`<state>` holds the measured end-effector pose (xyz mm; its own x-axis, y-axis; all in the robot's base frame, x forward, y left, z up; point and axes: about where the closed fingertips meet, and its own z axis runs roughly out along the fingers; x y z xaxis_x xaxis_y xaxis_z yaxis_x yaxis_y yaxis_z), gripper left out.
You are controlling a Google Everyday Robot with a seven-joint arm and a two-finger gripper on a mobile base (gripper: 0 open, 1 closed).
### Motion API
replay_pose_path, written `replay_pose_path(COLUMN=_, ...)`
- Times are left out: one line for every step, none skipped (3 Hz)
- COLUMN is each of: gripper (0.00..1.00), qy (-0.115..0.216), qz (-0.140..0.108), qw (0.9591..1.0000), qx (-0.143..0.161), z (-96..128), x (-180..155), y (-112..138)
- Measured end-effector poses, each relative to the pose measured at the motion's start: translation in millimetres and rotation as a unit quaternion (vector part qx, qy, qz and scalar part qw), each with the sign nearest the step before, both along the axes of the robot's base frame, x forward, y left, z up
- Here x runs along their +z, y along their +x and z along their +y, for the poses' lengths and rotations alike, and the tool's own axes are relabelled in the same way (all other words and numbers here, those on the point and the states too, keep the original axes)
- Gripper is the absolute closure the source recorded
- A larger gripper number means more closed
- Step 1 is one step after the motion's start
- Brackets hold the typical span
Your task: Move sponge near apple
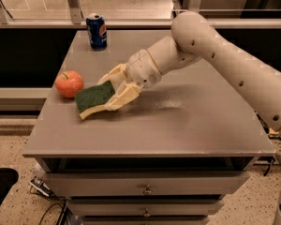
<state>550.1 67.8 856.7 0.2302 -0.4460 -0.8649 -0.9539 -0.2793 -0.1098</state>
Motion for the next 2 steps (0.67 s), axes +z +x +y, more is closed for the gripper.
replay_pose_path(gripper=0.00, qy=0.000, qz=0.001, qw=1.0000, qx=0.002, z=2.0, x=-0.5, y=-0.7)
replay_pose_path(gripper=0.00, qy=0.000, qz=0.001, qw=1.0000, qx=0.002, z=2.1, x=-0.6, y=-0.7)
